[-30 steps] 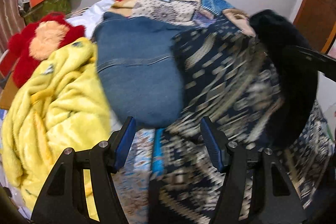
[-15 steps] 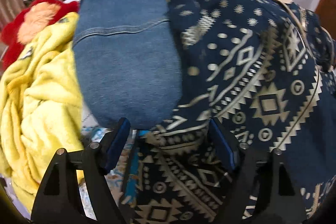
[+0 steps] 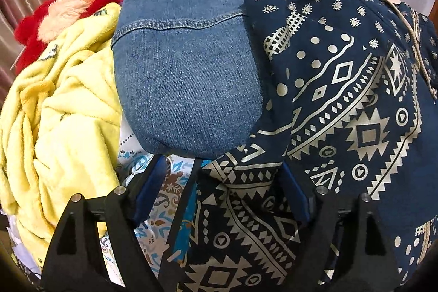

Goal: Fold large clothes

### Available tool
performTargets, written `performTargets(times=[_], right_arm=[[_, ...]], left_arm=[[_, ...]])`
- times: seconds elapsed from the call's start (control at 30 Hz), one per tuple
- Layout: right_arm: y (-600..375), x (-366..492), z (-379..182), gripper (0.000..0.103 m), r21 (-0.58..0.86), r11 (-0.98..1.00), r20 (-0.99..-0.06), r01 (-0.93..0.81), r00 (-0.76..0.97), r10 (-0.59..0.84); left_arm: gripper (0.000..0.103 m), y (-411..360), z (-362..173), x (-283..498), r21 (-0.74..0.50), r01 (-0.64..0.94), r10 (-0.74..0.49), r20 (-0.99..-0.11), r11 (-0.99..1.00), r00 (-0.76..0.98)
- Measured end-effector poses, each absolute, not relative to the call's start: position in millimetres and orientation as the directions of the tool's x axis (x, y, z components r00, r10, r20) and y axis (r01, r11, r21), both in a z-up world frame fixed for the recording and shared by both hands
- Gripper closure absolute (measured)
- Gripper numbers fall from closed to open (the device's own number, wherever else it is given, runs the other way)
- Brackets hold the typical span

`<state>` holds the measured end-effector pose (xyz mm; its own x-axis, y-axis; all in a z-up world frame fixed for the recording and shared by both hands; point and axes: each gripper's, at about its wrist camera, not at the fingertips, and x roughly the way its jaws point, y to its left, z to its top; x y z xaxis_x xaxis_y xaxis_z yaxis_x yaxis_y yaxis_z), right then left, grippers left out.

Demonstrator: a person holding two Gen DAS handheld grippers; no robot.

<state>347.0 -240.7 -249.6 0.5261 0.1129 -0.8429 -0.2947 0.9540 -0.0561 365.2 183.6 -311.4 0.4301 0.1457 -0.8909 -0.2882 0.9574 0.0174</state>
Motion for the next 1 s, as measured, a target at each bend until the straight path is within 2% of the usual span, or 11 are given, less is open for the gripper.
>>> performTargets(times=[0.07,0.1,0.13,0.3,0.47,0.67,0.8,1.0], right_arm=[[-244.3,344.9,-249.0,0.048,-0.108,0.961,-0.838,-0.255,0.543,0.05],[-248.0,341.9,-247.5,0.019,-0.171,0.961,-0.819,-0.216,0.573,-0.017],[-253.2,337.4,-244.9,0.013,-0.184,0.961,-0.804,-0.208,0.595,-0.025],[-283.3,323.4,-225.0,0.013,-0.012,0.977,-0.824,-0.211,0.556,0.11],[-313.1,310.0,-189.9,0.013,0.011,0.988,-0.785,-0.154,0.61,0.104],[-359.4,299.8,-161.7,0.013,0.088,0.994,-0.763,-0.064,0.637,0.109],[-395.8,290.8,-170.4,0.012,0.16,0.987,-0.781,0.001,0.611,0.126],[-433.8,285.1,-210.5,0.012,0.271,0.961,-0.814,0.058,0.547,0.196]], left_arm=[[0.019,185.4,-312.0,365.5,0.021,-0.287,0.148,-0.891,0.958,0.429],[0.016,186.2,-312.5,366.4,0.032,-0.285,0.158,-0.89,0.958,0.428],[0.016,186.0,-313.1,366.9,0.042,-0.282,0.165,-0.888,0.958,0.428],[0.016,183.8,-309.0,369.2,0.05,-0.273,0.167,-0.89,0.961,0.425],[0.017,166.7,-283.8,356.2,0.102,-0.207,0.184,-0.882,0.973,0.434],[0.017,121.9,-217.7,340.7,0.144,-0.094,0.172,-0.807,0.985,0.565],[0.013,88.2,-190.6,341.9,0.112,-0.04,0.113,-0.78,0.993,0.615],[0.011,32.8,-190.2,355.4,0.046,0.043,0.01,-0.785,0.998,0.62]])
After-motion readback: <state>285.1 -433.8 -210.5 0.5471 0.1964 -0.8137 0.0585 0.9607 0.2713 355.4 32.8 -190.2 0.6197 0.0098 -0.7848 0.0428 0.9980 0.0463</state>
